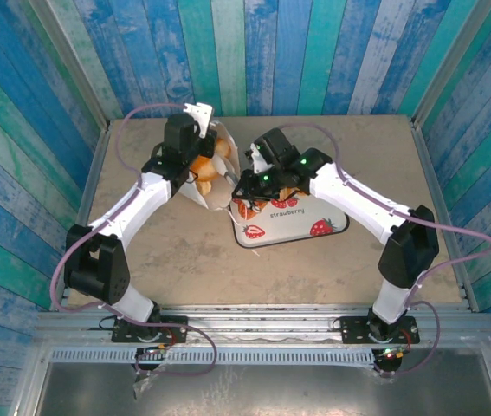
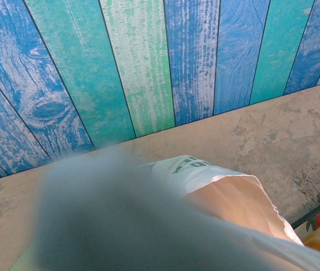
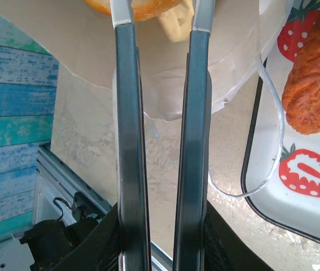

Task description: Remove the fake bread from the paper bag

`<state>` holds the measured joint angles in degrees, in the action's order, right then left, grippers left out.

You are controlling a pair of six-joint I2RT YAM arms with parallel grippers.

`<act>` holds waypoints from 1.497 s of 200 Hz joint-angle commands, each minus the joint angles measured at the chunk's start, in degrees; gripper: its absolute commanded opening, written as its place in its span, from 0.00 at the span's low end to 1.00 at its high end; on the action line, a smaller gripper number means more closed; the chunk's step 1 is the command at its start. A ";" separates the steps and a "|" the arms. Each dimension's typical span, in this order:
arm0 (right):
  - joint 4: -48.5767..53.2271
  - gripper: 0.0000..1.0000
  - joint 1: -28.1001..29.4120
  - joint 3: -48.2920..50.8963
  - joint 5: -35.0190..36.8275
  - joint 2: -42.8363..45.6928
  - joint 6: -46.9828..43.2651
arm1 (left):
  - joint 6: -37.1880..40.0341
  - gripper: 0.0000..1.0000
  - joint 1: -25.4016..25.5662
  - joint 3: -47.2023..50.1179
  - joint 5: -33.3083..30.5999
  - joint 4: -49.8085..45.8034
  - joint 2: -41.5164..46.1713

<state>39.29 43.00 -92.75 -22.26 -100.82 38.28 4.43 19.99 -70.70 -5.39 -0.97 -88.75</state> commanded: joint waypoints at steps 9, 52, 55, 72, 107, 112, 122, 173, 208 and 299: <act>2.52 0.02 1.31 0.93 1.21 5.33 -2.58 | -0.57 0.00 -0.10 -2.08 -1.37 0.73 1.22; 6.88 0.02 1.99 4.91 1.85 11.96 -2.87 | -0.74 0.00 -0.11 -2.16 -2.21 0.48 1.68; 7.06 0.02 1.97 5.33 1.87 12.56 -2.80 | -0.76 0.00 -0.12 -2.12 -2.22 0.49 1.66; 8.12 0.02 1.98 7.57 1.76 15.69 -2.16 | -0.83 0.00 -0.10 -2.25 -2.40 0.43 1.73; 10.53 0.03 1.98 10.29 2.86 21.39 -1.28 | -0.95 0.00 -0.12 -2.78 -2.80 0.25 1.35; 11.05 0.02 1.97 10.31 3.21 22.01 -1.22 | -0.99 0.00 -0.12 -2.82 -2.83 0.19 1.30; 12.01 0.03 1.96 10.24 3.93 23.29 -1.35 | -1.01 0.00 -0.12 -2.84 -2.90 0.21 1.32; 17.00 0.03 1.37 9.58 10.27 29.66 -1.07 | -0.90 0.00 -0.13 -2.65 -2.93 0.12 1.63; 21.37 0.04 -1.90 11.08 11.25 33.92 0.01 | -0.94 0.00 -0.12 -1.92 -3.03 0.42 2.14; 33.65 0.04 -16.45 20.50 9.78 36.09 -7.81 | -1.21 0.00 -0.08 -1.18 -2.81 1.15 3.02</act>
<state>69.49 29.08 -73.45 -13.43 -64.88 34.54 4.03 19.99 -71.44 -7.64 -1.74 -88.75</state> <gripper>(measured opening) 0.289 0.047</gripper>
